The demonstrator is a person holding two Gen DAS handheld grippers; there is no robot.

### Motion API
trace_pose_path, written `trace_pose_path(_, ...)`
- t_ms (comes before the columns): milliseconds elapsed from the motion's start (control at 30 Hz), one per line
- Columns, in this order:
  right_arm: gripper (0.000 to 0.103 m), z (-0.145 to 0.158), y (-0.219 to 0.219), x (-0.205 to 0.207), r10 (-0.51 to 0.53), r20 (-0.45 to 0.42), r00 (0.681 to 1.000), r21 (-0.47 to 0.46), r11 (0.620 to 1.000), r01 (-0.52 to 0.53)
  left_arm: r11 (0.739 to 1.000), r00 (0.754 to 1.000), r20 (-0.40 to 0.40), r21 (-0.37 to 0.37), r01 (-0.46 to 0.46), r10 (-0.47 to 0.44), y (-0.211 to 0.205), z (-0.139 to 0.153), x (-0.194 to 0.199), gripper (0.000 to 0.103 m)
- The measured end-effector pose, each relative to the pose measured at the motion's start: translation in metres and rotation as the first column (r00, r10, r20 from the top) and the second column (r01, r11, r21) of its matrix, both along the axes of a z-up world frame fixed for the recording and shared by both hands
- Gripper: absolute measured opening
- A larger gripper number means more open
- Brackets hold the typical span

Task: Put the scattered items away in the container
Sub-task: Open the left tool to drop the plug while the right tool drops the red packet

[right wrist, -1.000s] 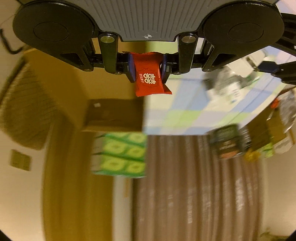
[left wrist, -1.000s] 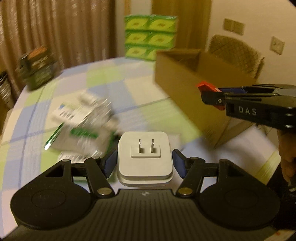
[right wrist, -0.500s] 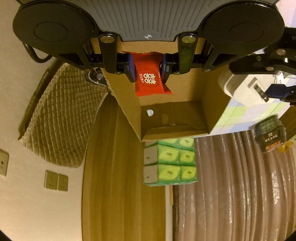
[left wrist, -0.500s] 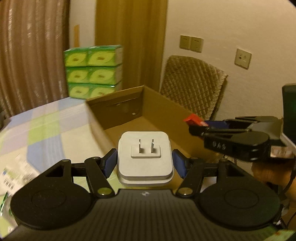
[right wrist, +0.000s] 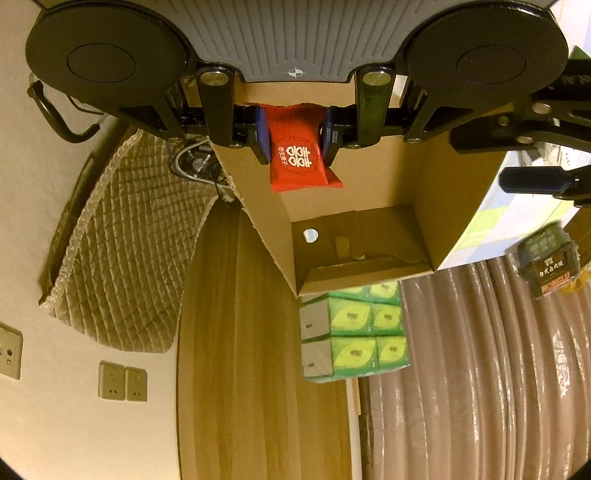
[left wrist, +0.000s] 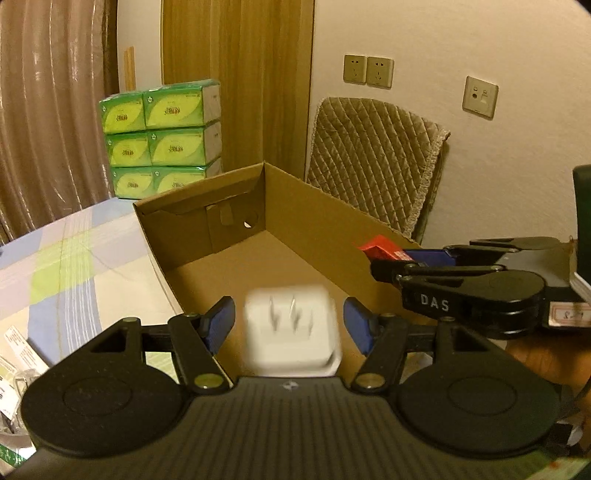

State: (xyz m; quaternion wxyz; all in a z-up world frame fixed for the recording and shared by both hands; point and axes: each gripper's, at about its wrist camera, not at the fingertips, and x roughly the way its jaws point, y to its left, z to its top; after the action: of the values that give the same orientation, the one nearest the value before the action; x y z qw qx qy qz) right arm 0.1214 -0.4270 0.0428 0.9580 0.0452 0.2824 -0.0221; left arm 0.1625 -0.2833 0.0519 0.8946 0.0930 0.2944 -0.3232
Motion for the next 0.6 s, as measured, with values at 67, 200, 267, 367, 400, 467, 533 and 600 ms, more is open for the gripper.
trace_pose_path(67,0.026,-0.001,0.0,-0.001,0.002,-0.001,1.0,0.003,1.0,-0.002,1.0,1.0,0.004,0.002,-0.007,0.007,0.004,0.001,0.0,0.061)
trace_pose_path(200,0.026,-0.001,0.004,-0.001,0.011,-0.001,1.0,0.008,1.0,-0.011,1.0,1.0,0.011,0.009,-0.022,0.022,0.015,0.003,-0.005,0.061)
trace_pose_path(267,0.026,-0.001,0.006,-0.001,0.016,0.002,1.0,0.009,1.0,-0.016,1.0,1.0,0.011,0.009,-0.03,0.03,0.02,0.003,-0.008,0.061)
trace_pose_path(367,0.026,-0.001,0.009,-0.001,0.029,0.005,1.0,0.014,0.999,-0.029,0.999,0.999,0.009,0.006,-0.042,0.042,0.027,0.004,-0.012,0.061)
trace_pose_path(400,0.029,-0.001,0.01,0.0,0.037,0.005,0.999,0.02,0.999,-0.037,0.999,0.999,0.008,0.005,-0.046,0.046,0.029,0.004,-0.014,0.062)
trace_pose_path(467,0.053,0.0,0.012,0.0,0.042,0.006,0.999,0.015,0.999,-0.042,0.998,0.998,0.004,0.0,-0.056,0.056,0.033,0.004,-0.016,0.062)
trace_pose_path(533,0.068,0.002,0.012,-0.004,0.034,0.03,0.999,0.017,0.999,-0.035,0.998,0.998,0.001,-0.004,-0.067,0.067,0.038,0.004,-0.019,0.065)
trace_pose_path(600,0.068,0.003,0.013,-0.006,0.031,0.035,0.999,0.018,0.999,-0.032,0.997,0.997,-0.001,-0.005,-0.081,0.081,0.042,0.005,-0.021,0.066)
